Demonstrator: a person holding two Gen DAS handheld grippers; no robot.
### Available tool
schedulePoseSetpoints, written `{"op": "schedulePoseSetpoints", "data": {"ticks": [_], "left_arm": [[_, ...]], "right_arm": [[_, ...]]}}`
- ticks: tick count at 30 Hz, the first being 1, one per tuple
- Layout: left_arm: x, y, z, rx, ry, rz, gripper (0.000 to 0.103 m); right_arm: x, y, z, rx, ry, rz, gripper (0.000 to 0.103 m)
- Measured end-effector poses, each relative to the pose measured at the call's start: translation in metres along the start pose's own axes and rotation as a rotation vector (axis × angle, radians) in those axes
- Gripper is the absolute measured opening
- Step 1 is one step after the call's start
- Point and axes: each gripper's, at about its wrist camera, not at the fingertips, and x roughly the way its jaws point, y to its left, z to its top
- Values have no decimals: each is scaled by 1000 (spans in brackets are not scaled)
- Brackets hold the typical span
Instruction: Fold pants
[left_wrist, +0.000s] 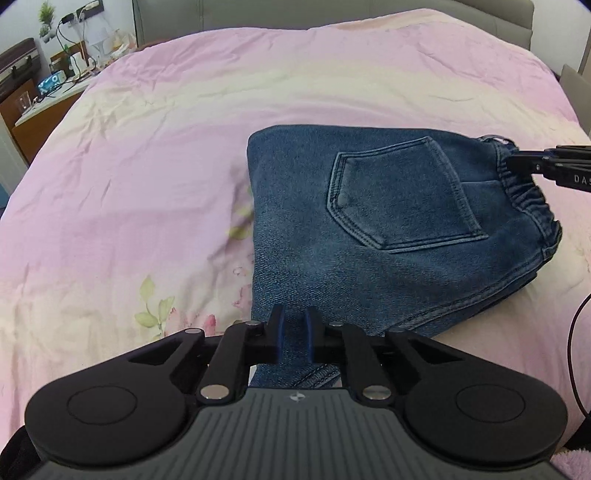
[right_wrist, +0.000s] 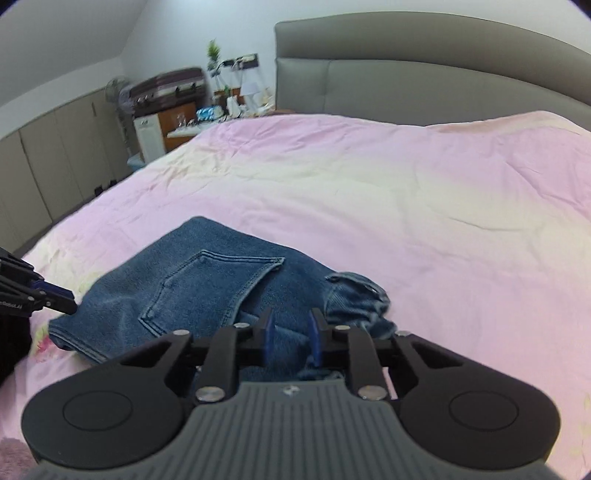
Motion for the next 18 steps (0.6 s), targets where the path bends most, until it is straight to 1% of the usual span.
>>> {"op": "schedulePoseSetpoints", "data": {"ticks": [1,2,3,6,8,10,12,14,16,18], "left_arm": [[5,2,-3,2,13,5,13],[9,3,-4,8,23,7,13],[12,5,-6,11,35,1,13],[27,10,-10,-1,67,-33,13],[35,11,-12,6,77,-36,14],[36,14,-10,-17,90,-35,14],[30,11,-7,-10,95,-23,14],[18,6,-5,9,81,-15,14],[4,2,-4,11,48,-45,14],[-4,-6,-5,19,26,-56,15]], "right_arm": [[10,-4,0,-3,27,-15,11],[21,-10,-1,6,49,-24,0],[31,-16,-4,17,72,-30,0],[55,-33,-11,65,126,-8,0],[66,-40,-13,96,141,-2,0],[70,-42,-10,116,154,-3,0],[65,-35,-3,88,162,-7,0],[46,-27,2,67,137,7,0],[21,-13,1,9,100,19,5],[-2,2,-7,-62,84,41,5]]}}
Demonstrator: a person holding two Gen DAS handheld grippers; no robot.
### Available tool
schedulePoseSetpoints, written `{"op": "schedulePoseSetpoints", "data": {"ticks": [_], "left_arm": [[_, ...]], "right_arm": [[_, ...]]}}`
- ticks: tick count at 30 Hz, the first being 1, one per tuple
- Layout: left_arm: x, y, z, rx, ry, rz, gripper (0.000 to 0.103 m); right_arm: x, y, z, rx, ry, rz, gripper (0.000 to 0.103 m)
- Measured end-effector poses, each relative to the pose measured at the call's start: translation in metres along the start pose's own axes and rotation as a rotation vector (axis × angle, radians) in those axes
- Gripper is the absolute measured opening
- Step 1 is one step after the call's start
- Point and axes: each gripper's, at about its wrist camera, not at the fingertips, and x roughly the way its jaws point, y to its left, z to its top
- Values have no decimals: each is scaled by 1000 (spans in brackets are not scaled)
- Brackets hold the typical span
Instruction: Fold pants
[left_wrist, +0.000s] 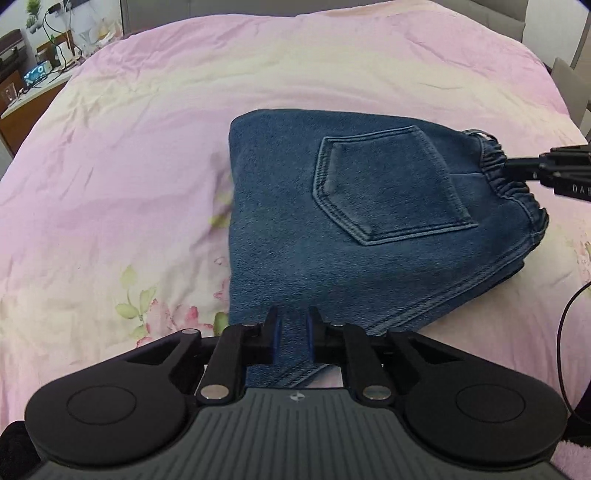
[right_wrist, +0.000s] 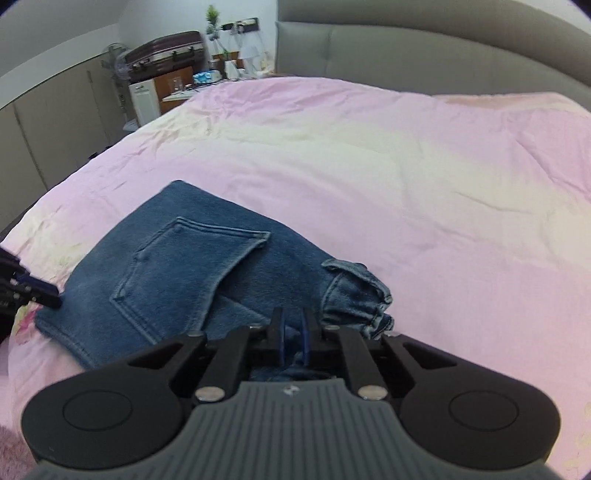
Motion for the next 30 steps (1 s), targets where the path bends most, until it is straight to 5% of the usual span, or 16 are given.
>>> {"op": "schedulePoseSetpoints", "data": {"ticks": [9,14,21,26,30], "left_arm": [[-12,-24,-5,-20,-18,55,15],[-41,-44,1,-23,-85,91,28],[-114,-94,5,0,-284,195,40],[-166,-132,-5,-23,-437,278,69],[-195,-156,-25,-57,-555,325,83]], "right_arm": [[15,28,-55,-195,88,-87,21],[4,27,-32,-135,97,-80,23],[-98,32,3,-25,-78,-26,60],[-182,52,5,-16,-240,18,87],[-231,69,-13,-5,-308,16,94]]}}
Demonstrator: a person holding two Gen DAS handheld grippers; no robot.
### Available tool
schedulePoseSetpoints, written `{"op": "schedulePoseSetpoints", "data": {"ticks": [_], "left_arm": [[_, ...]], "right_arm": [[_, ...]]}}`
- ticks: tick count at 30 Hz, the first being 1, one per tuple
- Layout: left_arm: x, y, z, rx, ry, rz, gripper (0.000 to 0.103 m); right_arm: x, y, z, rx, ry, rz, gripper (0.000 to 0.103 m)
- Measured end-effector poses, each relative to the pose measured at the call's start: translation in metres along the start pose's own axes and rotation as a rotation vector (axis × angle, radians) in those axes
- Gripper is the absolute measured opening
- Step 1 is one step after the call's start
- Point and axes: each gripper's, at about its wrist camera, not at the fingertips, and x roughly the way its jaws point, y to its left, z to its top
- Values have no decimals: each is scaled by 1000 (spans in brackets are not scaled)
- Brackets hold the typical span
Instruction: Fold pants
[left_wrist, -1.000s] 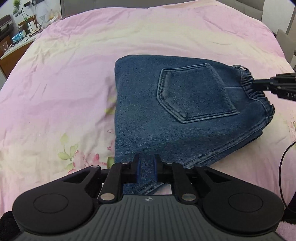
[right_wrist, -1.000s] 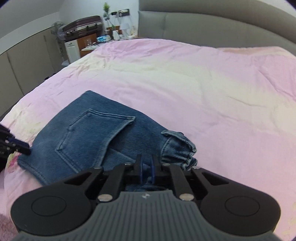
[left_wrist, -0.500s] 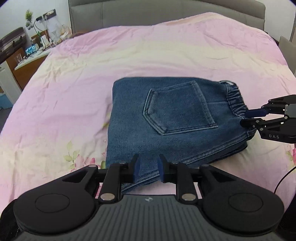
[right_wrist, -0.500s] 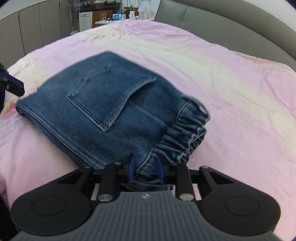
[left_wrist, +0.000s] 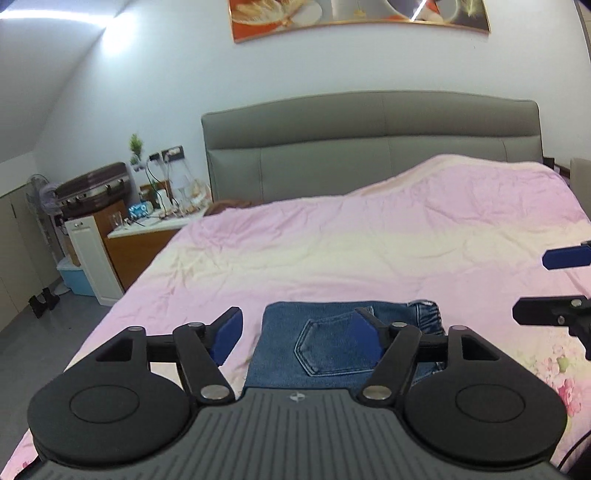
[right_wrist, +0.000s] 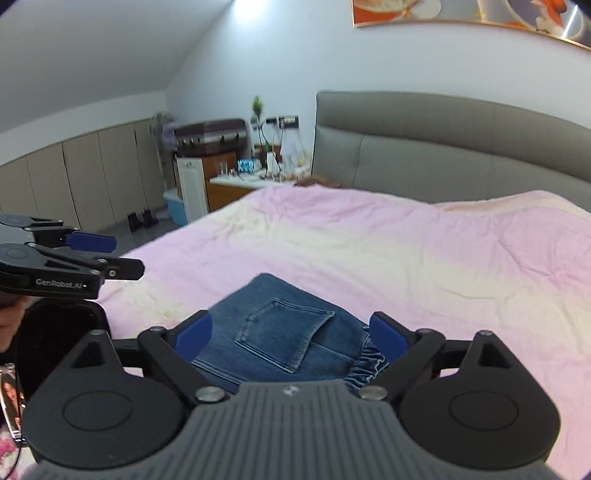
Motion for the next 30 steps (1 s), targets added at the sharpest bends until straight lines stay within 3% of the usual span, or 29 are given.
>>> {"op": "schedulePoseSetpoints", "data": {"ticks": [1,6,12,21,30], "left_arm": [[-9,-3,-2,-4,-20,9,87],[-42,-11,-15,-60,-63,58,98],[-50,-21,-43,-131,2,66,98],[-35,-50,-82,-127,134,36,98],[-22,-67,-105,-160,228,23,98]], "right_arm": [[-13,4,-3,7,-21,-1,98],[-60,16,-22,56,-84,-59,98],[-90,38,-55,14,-95,-119,98],[-84,47,-102,2,-48,-188,98],[-60,28,-115,42,18,-222,98]]}}
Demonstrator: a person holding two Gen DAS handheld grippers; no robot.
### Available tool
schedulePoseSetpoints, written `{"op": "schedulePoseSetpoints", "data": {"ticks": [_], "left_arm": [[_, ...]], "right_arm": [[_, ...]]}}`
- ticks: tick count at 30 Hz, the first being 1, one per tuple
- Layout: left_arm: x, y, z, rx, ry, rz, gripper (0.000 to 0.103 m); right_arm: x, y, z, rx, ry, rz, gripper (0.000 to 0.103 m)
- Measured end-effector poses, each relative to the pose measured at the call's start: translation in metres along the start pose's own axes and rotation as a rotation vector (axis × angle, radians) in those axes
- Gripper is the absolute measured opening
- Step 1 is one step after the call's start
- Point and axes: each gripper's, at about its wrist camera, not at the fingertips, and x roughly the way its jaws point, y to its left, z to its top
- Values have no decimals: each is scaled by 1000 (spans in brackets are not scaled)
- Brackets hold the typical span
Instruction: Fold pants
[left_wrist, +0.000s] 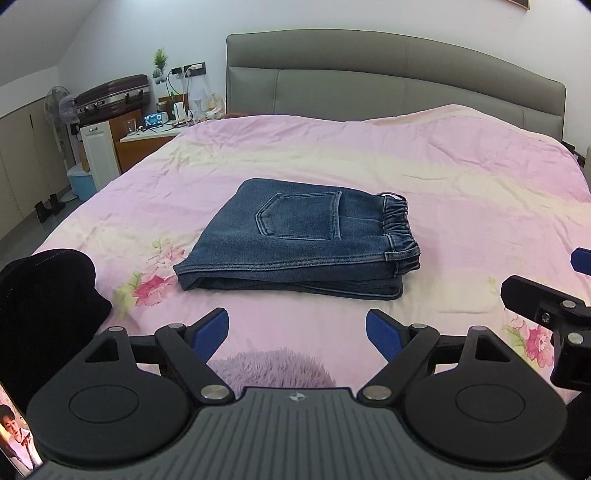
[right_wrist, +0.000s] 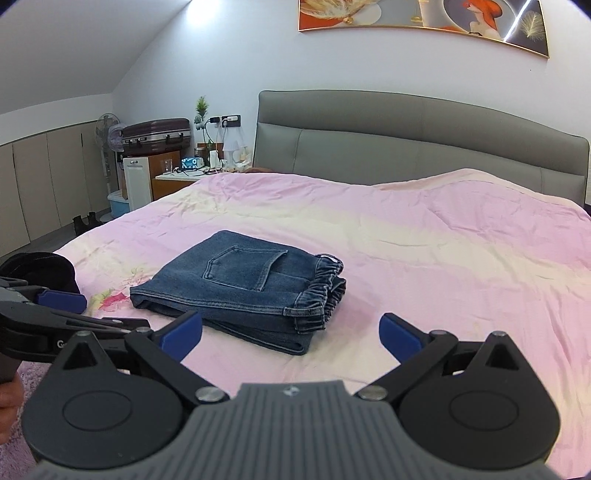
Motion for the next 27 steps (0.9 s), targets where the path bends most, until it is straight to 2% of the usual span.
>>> {"op": "schedulePoseSetpoints", "data": {"ticks": [6,27], "left_arm": [[1,-1,1,2,6,6,98],[-5,-4,7,9,-6,12,98]], "right_arm": [[8,-6,-1,34,16,20,98],[5,-7,0,21,5,32,98]]}}
